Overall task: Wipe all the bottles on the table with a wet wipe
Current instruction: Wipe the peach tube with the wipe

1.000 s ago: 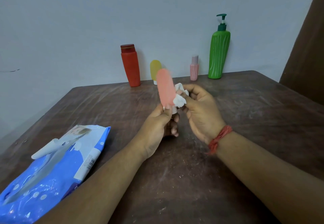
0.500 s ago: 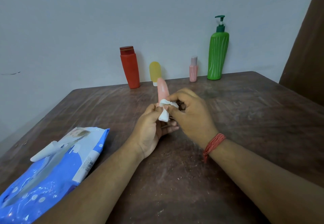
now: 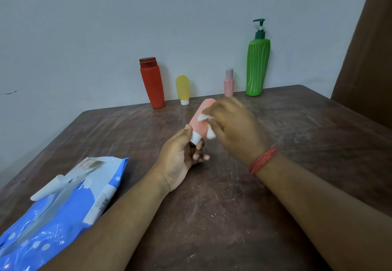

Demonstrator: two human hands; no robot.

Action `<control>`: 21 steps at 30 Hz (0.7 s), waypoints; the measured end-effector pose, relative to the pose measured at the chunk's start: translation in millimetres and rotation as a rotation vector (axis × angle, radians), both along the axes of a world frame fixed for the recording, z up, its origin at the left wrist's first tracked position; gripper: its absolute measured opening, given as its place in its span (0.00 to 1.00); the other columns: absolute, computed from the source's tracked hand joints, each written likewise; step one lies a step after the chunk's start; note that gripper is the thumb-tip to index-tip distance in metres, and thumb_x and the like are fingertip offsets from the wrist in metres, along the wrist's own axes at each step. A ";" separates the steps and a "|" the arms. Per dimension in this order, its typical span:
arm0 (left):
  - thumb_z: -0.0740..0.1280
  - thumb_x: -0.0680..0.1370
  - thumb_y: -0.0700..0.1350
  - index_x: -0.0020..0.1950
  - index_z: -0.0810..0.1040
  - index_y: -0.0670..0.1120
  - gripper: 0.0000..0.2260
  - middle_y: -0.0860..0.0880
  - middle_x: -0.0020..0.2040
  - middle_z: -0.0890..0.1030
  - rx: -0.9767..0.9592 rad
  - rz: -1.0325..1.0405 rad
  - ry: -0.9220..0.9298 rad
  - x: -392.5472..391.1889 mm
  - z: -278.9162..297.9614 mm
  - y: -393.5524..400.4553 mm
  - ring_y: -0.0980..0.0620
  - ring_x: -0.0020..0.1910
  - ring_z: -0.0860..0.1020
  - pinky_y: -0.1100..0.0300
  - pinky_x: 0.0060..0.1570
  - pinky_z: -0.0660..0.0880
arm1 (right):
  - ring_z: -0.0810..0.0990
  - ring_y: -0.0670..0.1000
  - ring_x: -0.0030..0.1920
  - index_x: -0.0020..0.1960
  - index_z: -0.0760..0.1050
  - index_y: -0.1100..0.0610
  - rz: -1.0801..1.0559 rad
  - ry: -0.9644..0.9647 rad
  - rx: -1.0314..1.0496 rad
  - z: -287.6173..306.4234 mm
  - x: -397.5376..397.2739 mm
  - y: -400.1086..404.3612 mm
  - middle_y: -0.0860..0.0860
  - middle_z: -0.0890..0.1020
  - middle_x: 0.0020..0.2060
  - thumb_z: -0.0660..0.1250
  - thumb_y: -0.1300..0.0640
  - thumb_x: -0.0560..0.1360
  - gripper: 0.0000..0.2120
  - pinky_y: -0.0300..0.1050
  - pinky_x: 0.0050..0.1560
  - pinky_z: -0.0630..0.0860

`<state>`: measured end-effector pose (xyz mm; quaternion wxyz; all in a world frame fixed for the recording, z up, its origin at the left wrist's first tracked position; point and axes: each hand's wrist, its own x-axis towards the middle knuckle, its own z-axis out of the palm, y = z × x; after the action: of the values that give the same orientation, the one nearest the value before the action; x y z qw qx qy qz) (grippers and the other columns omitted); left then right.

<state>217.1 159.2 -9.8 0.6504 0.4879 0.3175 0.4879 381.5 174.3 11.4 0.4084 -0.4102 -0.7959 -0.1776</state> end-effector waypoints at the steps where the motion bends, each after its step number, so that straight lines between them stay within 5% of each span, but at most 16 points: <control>1: 0.53 0.86 0.49 0.62 0.75 0.39 0.17 0.47 0.35 0.71 0.004 -0.006 0.021 0.4 -0.5 -0.3 0.53 0.29 0.64 0.55 0.39 0.77 | 0.76 0.55 0.49 0.53 0.82 0.57 -0.064 0.068 -0.002 1.7 8.2 5.1 0.54 0.80 0.46 0.68 0.65 0.74 0.10 0.47 0.51 0.72; 4: 0.53 0.86 0.49 0.63 0.74 0.40 0.16 0.48 0.35 0.70 0.034 -0.009 0.090 3.0 -0.4 -2.7 0.53 0.29 0.64 0.56 0.40 0.77 | 0.76 0.55 0.50 0.55 0.81 0.58 -0.142 0.197 -0.029 1.8 18.2 5.0 0.54 0.80 0.48 0.67 0.64 0.75 0.10 0.51 0.52 0.74; 9: 0.53 0.87 0.48 0.59 0.76 0.42 0.16 0.48 0.35 0.70 0.035 0.010 0.108 1.8 -1.0 -0.3 0.53 0.30 0.64 0.57 0.38 0.77 | 0.77 0.55 0.49 0.53 0.82 0.58 0.010 -0.085 -0.031 4.2 0.8 -3.7 0.53 0.80 0.47 0.66 0.63 0.74 0.09 0.50 0.48 0.76; 13: 0.54 0.87 0.48 0.65 0.73 0.39 0.15 0.48 0.34 0.70 0.037 0.008 0.157 3.4 -3.0 0.1 0.54 0.29 0.64 0.55 0.39 0.78 | 0.78 0.56 0.50 0.55 0.82 0.58 -0.164 0.192 -0.047 1.6 25.6 11.8 0.54 0.79 0.48 0.68 0.65 0.75 0.10 0.43 0.52 0.70; 18: 0.53 0.86 0.49 0.63 0.74 0.38 0.17 0.46 0.34 0.70 0.007 0.008 0.069 0.2 -2.9 1.8 0.52 0.29 0.63 0.56 0.37 0.77 | 0.77 0.55 0.50 0.54 0.82 0.58 0.020 0.014 -0.040 -1.7 5.9 2.9 0.54 0.80 0.48 0.69 0.66 0.74 0.11 0.47 0.51 0.73; 21: 0.53 0.86 0.49 0.62 0.72 0.37 0.17 0.45 0.34 0.70 0.010 -0.016 0.067 0.2 -3.2 1.7 0.52 0.29 0.63 0.56 0.37 0.77 | 0.78 0.55 0.49 0.55 0.82 0.59 -0.035 0.191 -0.016 2.2 14.7 8.3 0.55 0.80 0.48 0.67 0.66 0.75 0.10 0.49 0.53 0.74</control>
<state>217.3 160.9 -13.0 0.6408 0.5098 0.3330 0.4676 396.2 182.6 13.6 0.4762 -0.4424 -0.7473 -0.1383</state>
